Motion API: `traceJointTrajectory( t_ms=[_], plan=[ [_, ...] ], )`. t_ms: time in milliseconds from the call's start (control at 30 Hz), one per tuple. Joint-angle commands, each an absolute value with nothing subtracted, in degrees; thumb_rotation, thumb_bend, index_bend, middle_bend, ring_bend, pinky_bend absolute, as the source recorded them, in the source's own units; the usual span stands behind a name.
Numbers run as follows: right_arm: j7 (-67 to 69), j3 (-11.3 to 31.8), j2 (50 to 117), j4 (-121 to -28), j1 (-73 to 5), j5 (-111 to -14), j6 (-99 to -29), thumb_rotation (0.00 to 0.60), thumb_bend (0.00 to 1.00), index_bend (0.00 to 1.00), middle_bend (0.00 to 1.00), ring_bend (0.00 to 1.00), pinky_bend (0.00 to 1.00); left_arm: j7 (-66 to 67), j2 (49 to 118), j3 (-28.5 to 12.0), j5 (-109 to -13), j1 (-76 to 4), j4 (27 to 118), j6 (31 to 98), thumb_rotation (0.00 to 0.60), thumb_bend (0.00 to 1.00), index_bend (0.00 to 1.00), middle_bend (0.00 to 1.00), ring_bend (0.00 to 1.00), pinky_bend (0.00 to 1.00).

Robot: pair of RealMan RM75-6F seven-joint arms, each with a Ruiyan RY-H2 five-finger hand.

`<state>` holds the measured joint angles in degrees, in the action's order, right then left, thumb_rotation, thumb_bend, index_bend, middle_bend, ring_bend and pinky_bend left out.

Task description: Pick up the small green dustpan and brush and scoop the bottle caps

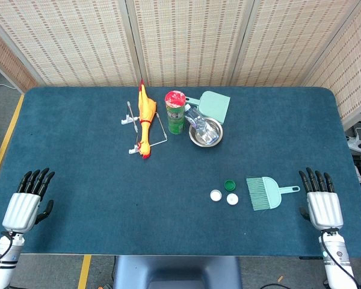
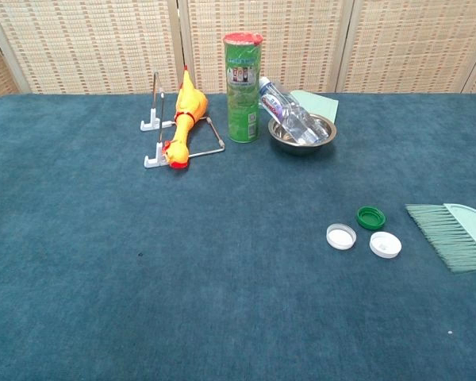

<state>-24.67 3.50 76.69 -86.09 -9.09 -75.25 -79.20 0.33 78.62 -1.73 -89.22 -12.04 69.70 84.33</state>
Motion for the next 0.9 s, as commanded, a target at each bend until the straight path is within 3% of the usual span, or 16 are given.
traceJointTrajectory(
  t_ms=[33, 200, 500, 900],
  plan=[
    [-25.1, 3.5, 77.2, -85.1, -9.5, -75.3, -78.6, 0.6, 0.13, 0.0, 0.0, 0.0, 0.0, 0.4, 78.6, -1.7, -89.2, -12.0, 69.8, 84.3, 0.6, 0.45, 0.0, 0.0, 0.0, 0.06],
    [-25.0, 3.5, 78.7, -81.5, -10.6, -76.1, -77.0, 0.6, 0.13, 0.01, 0.01, 0.0, 0.0, 0.4, 78.8, -1.7, -89.3, -11.9, 69.6, 84.5, 0.6, 0.45, 0.0, 0.0, 0.0, 0.06],
    [-23.2, 3.2, 83.1, -69.9, -14.5, -76.8, -70.0, 0.6, 0.14, 0.24, 0.23, 0.0, 0.0, 0.5, 78.6, -2.2, -88.2, -11.9, 69.3, 83.9, 0.6, 0.45, 0.0, 0.0, 0.0, 0.06],
    [-14.7, 3.7, 89.8, -57.3, -18.3, -78.1, -64.5, 0.6, 0.25, 0.36, 0.33, 0.08, 0.06, 0.8, 78.9, -2.2, -87.9, -12.1, 69.0, 83.1, 0.6, 0.45, 0.0, 0.0, 0.0, 0.06]
  ],
)
